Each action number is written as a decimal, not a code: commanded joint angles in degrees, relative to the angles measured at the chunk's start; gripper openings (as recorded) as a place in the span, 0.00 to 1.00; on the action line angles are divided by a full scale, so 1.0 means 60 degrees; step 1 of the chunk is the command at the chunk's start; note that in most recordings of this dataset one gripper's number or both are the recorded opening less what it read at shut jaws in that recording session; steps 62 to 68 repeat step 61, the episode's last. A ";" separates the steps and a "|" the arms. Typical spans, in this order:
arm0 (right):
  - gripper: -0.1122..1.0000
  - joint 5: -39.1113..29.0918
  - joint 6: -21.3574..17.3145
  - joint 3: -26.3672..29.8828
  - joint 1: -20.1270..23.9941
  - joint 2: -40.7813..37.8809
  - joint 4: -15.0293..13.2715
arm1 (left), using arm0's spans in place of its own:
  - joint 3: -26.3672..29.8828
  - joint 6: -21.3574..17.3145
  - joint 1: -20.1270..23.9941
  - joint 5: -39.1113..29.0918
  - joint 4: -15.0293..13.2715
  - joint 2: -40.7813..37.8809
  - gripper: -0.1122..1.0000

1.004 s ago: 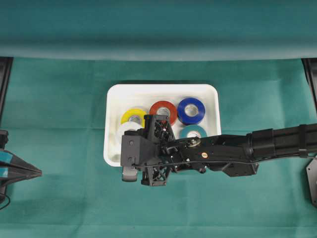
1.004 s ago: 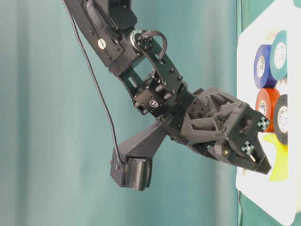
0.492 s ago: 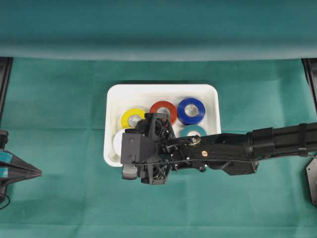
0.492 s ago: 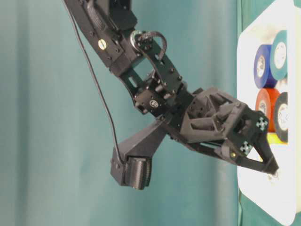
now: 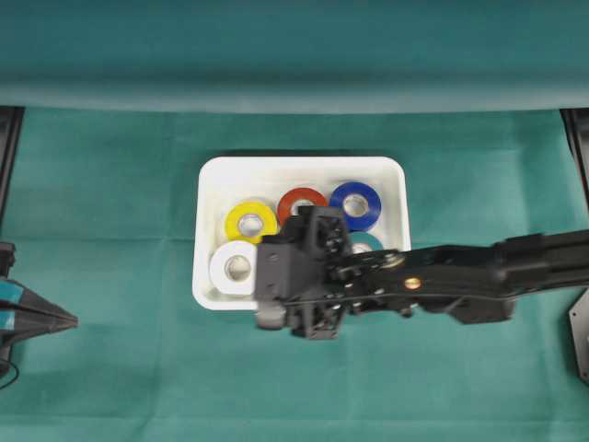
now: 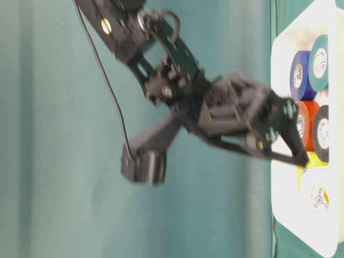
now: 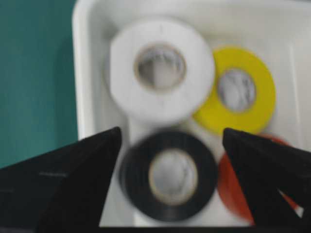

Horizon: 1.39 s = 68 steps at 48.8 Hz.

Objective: Put the tape into the white case with the right arm.
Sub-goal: 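Open the right gripper and withdraw it to the right side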

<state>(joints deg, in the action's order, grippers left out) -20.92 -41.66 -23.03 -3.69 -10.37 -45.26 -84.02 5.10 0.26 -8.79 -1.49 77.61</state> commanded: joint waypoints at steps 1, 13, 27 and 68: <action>0.74 -0.0015 -0.0029 -0.0542 0.0015 0.0894 0.0000 | 0.0103 -0.0015 0.0029 0.0088 0.0000 -0.0088 0.10; 0.74 0.0103 -0.0044 -0.2417 0.0015 0.2446 0.0029 | 0.0117 -0.0015 0.0029 0.0088 0.0000 -0.0073 0.10; 0.74 0.0571 -0.0059 -0.4512 0.0015 0.4351 0.0044 | 0.0117 0.0000 0.0029 0.0073 0.0000 -0.0088 0.10; 0.72 0.0645 -0.1641 -0.8232 -0.0029 0.9375 0.0146 | 0.0132 -0.0015 0.0029 0.0088 0.0000 -0.0088 0.10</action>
